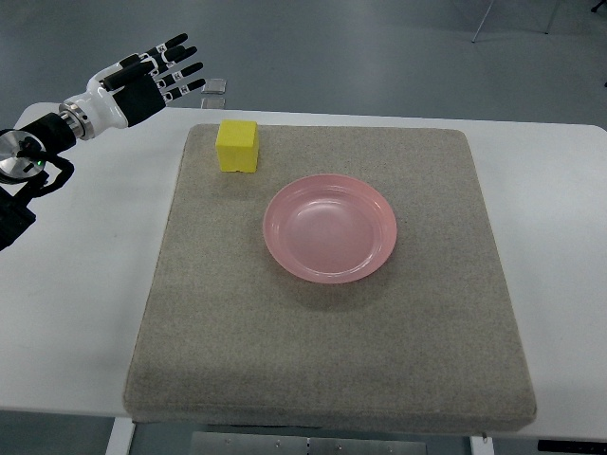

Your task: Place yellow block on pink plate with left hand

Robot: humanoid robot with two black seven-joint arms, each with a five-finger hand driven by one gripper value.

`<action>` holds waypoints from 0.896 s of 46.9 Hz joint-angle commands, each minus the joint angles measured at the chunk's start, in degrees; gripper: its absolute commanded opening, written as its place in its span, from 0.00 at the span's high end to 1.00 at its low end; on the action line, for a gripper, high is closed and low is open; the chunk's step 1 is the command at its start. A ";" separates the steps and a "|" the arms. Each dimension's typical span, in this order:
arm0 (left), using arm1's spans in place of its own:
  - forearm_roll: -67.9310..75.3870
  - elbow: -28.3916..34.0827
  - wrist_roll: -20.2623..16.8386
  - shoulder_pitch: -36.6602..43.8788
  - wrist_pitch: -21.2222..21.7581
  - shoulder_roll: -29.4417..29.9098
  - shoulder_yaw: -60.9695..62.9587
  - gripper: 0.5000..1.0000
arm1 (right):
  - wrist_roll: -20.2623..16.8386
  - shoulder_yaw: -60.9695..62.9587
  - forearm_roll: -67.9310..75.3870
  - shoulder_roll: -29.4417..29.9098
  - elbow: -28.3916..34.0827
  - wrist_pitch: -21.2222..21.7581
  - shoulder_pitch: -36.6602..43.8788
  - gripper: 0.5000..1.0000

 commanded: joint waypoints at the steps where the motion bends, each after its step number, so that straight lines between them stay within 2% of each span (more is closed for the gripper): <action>1: 0.01 0.17 0.07 -0.02 0.00 -0.01 0.29 0.00 | 0.00 0.00 0.00 0.00 0.00 0.00 0.00 0.15; 13: 0.01 0.52 -0.02 -0.98 0.00 0.43 0.46 0.00 | 0.00 0.00 0.00 0.00 0.00 0.00 -0.08 0.15; 25: 0.01 5.70 -0.11 -1.69 0.00 0.17 0.64 0.00 | 0.00 0.00 0.00 0.00 0.00 0.00 0.00 0.15; 33: 0.53 5.26 -1.95 -1.95 0.00 0.52 0.73 0.00 | 0.00 0.00 0.00 0.00 0.00 0.00 -0.08 0.15; 39: 9.12 4.83 -2.57 -2.57 0.00 0.61 0.64 0.00 | 0.00 0.00 0.00 0.00 0.00 0.00 0.00 0.15; 42: 17.56 4.04 -4.23 -3.71 0.00 0.70 0.29 0.00 | 0.00 0.00 0.00 0.00 0.00 0.00 0.00 0.15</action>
